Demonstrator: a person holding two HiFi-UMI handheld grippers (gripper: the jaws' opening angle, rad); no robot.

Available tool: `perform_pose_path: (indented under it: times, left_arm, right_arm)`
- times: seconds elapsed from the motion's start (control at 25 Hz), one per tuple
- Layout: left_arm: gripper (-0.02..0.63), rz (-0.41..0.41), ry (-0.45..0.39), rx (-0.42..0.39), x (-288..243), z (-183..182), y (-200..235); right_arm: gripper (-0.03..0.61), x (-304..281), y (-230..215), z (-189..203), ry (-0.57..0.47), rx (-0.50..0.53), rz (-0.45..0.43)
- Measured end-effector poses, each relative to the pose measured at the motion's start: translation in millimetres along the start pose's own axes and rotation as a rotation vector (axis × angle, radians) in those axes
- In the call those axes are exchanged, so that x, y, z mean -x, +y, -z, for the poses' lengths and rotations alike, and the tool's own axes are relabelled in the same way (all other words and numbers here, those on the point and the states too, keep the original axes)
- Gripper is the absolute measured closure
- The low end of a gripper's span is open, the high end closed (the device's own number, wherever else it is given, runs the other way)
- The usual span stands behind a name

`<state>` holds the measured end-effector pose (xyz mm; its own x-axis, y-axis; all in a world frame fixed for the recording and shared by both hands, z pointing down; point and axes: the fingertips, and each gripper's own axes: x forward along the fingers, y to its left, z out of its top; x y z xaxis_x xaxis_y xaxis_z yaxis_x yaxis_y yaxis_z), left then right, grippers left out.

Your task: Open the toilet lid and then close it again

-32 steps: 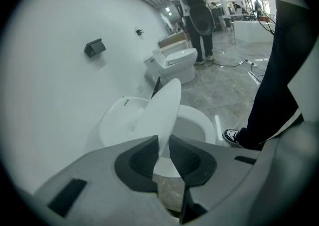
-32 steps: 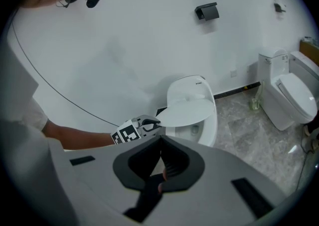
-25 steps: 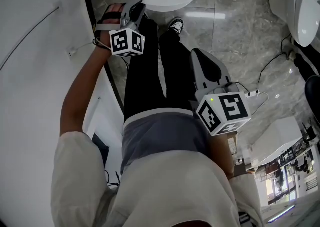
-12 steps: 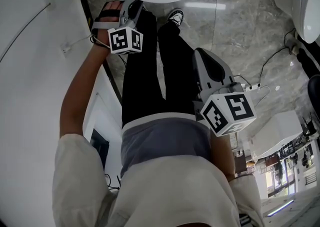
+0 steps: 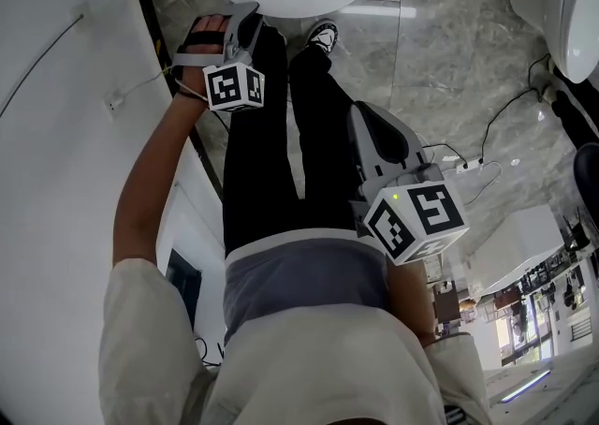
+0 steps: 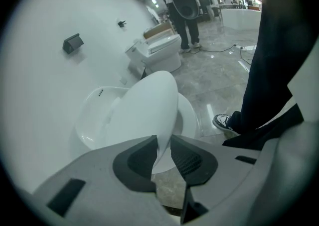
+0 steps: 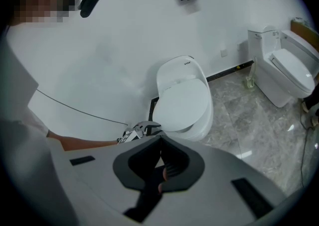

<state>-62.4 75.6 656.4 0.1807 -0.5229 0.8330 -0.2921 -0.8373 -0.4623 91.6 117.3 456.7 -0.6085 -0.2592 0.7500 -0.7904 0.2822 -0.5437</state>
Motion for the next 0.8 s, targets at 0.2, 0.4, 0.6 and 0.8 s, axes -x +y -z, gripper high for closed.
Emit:
perform_pose_path:
  times: [0.2,0.4,0.6,0.8]
  left_arm:
    - [0.537,0.037,0.025,-0.005,-14,7,-10]
    - [0.532,0.082,0.051,-0.001,-26,13,-23]
    - [0.532,0.133,0.061,-0.018,-36,18,-35]
    - [0.532,0.176,0.075,-0.011,-46,22,-41]
  right_arm:
    - [0.568,-4,-3,1,0.007,-0.002,0.013]
    - [0.568,-6,-9,-1,0.013,-0.003,0.023]
    - [0.568,-8,-13,-3,0.010,-0.005,0.028]
    - [0.568,-11,-14,-6,0.016,0.003,0.028]
